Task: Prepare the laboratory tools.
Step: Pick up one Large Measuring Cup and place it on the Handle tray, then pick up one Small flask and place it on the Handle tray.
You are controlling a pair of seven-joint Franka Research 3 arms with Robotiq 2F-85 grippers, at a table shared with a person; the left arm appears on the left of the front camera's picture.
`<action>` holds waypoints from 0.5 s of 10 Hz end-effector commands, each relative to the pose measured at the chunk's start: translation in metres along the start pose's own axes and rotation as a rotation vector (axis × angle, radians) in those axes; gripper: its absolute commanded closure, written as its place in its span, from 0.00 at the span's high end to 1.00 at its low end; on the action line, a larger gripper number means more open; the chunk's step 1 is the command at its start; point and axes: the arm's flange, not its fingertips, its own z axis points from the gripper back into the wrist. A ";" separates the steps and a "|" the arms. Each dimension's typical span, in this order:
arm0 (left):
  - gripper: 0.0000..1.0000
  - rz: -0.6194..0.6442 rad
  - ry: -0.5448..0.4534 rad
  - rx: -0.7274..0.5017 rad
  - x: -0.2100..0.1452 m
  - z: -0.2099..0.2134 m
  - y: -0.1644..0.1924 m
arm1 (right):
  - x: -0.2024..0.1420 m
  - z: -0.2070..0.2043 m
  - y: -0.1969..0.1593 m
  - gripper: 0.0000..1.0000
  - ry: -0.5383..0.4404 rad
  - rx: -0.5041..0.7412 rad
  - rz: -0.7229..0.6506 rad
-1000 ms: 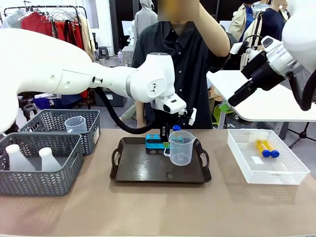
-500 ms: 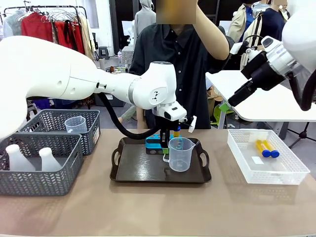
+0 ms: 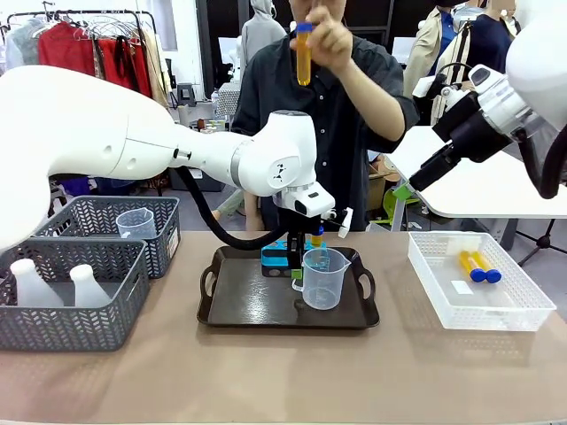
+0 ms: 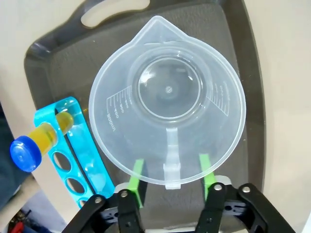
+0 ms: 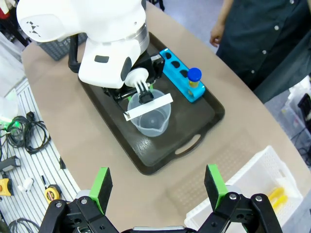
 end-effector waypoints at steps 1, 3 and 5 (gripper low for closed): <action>1.00 0.009 0.005 0.031 -0.006 0.016 -0.008 | 0.001 0.001 0.000 1.00 -0.017 0.017 -0.002; 1.00 0.019 -0.009 0.039 -0.012 0.033 -0.016 | 0.001 0.001 0.000 1.00 -0.017 0.017 -0.002; 1.00 0.028 -0.008 0.060 -0.019 0.049 -0.022 | 0.001 0.001 0.000 1.00 -0.017 0.017 -0.002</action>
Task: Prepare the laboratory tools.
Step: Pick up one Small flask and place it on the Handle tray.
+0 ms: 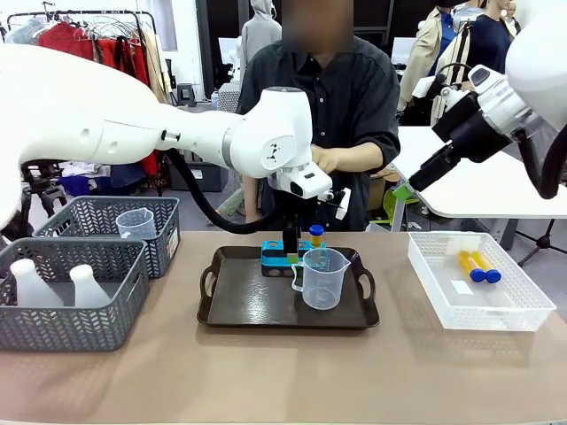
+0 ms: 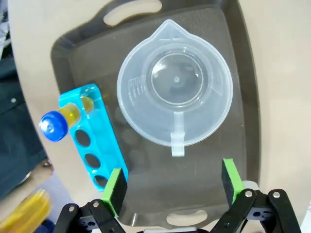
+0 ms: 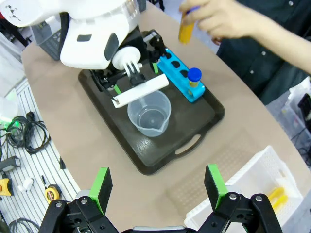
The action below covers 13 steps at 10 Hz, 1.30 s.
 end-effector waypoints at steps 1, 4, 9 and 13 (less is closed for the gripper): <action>1.00 0.033 -0.004 0.015 -0.015 0.019 -0.028 | 0.001 0.001 0.000 1.00 -0.017 0.017 -0.002; 1.00 0.113 -0.005 0.073 -0.050 0.076 -0.046 | 0.001 0.001 0.000 1.00 -0.017 0.017 -0.002; 1.00 0.437 0.042 0.181 -0.129 0.164 -0.055 | 0.001 0.001 0.000 1.00 -0.017 0.017 -0.002; 0.96 0.882 0.029 0.225 -0.207 0.201 -0.037 | 0.001 0.001 0.000 1.00 -0.017 0.017 -0.002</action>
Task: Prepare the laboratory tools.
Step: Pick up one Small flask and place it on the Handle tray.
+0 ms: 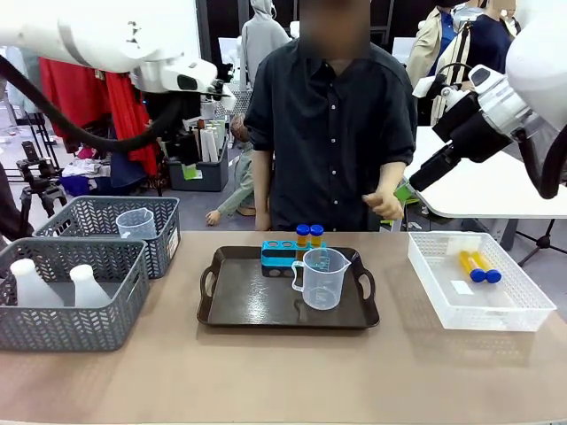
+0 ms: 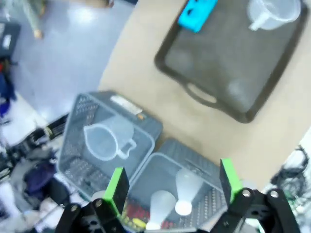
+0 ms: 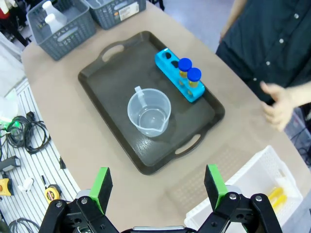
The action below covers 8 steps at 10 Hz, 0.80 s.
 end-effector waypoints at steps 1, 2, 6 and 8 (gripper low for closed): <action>0.96 0.226 -0.007 0.004 -0.014 0.000 0.014 | 0.001 0.001 0.000 1.00 -0.018 0.017 -0.002; 0.96 0.322 -0.001 0.008 -0.027 0.000 0.029 | 0.001 0.001 0.000 1.00 -0.018 0.017 -0.002; 0.96 0.388 0.014 0.015 -0.040 -0.003 0.053 | 0.001 0.001 0.000 1.00 -0.018 0.017 -0.002; 0.96 0.388 0.014 0.015 -0.040 -0.003 0.053 | 0.001 0.001 0.000 1.00 -0.018 0.017 -0.002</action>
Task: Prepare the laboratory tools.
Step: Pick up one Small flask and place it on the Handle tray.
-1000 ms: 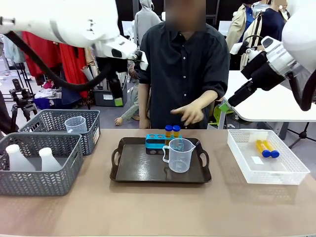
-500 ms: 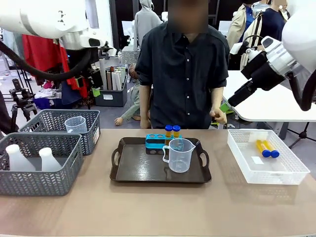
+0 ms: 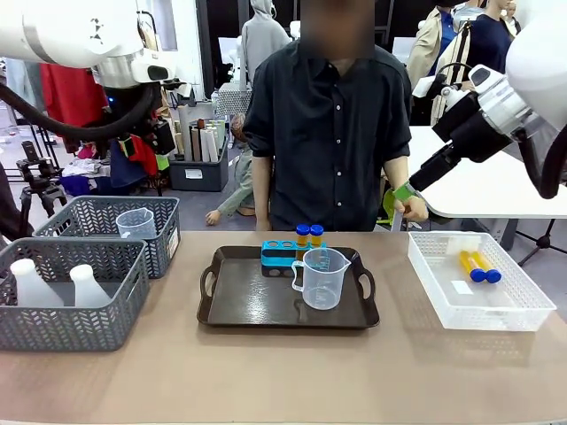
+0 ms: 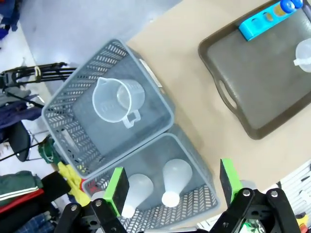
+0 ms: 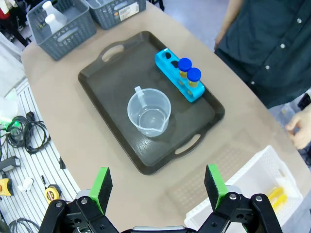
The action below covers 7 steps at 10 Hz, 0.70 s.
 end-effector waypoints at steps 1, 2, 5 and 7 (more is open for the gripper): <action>0.96 -0.016 -0.001 0.000 -0.001 0.001 0.001 | 0.001 0.001 0.000 1.00 -0.018 0.017 -0.002; 0.96 -0.016 -0.001 0.000 -0.001 0.001 0.001 | 0.001 0.001 0.000 1.00 -0.018 0.017 -0.002; 0.96 0.076 0.085 -0.015 0.003 -0.007 0.006 | 0.001 0.001 0.000 1.00 -0.018 0.017 -0.002; 0.96 0.294 0.136 -0.048 0.000 -0.021 0.035 | 0.001 0.001 0.000 1.00 -0.018 0.017 -0.002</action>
